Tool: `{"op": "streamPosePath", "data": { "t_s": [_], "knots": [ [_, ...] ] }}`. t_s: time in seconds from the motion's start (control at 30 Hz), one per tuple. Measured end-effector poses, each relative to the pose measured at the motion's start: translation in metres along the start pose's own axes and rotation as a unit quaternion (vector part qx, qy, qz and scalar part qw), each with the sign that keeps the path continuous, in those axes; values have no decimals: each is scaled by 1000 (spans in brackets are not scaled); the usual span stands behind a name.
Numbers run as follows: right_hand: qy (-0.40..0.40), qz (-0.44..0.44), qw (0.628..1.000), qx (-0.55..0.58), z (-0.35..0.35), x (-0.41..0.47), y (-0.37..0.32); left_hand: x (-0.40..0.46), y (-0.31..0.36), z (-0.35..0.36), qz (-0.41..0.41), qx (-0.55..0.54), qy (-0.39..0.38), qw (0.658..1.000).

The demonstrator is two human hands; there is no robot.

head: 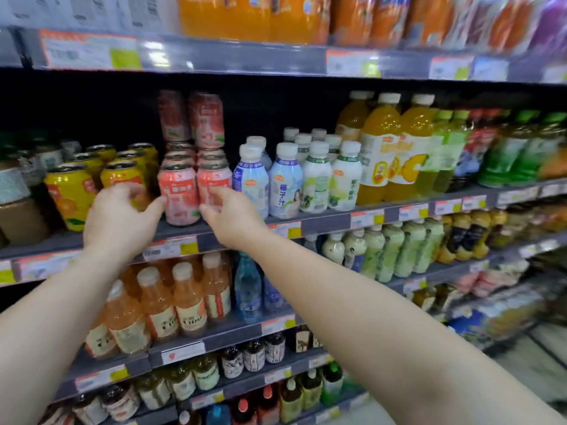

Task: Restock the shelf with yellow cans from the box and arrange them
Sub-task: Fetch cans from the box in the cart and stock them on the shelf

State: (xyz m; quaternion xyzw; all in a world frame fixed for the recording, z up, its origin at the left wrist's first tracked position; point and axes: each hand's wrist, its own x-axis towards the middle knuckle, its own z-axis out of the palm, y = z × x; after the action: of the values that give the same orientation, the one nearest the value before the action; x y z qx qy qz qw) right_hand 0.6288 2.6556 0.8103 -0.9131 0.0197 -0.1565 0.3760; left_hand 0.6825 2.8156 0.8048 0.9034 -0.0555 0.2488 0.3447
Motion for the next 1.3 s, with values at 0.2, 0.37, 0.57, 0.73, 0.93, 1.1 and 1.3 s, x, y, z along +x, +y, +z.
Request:
{"op": "streamPosePath", "data": {
  "t_s": [0.2,0.37,0.57,0.73,0.93,1.1,1.3],
  "knots": [
    [48,34,982,-181,-119,-56,130,-68,122,80,134,87,-32,987],
    [23,101,924,-369,-220,-123,233,-147,231,159,254,160,-123,946],
    [45,216,899,-380,-320,-204,325,-234,344,244,310,126,-208,919],
    [74,289,878,-374,-378,-250,383,-277,417,303,361,110,-242,894],
    [109,328,856,-385,-448,-269,442,-306,504,372,393,80,-266,877],
    [139,368,838,-379,-503,-276,484,-326,579,427,418,51,-279,863],
    [157,376,826,-390,-567,-282,519,-349,656,450,436,35,-271,857]
  ]
}}
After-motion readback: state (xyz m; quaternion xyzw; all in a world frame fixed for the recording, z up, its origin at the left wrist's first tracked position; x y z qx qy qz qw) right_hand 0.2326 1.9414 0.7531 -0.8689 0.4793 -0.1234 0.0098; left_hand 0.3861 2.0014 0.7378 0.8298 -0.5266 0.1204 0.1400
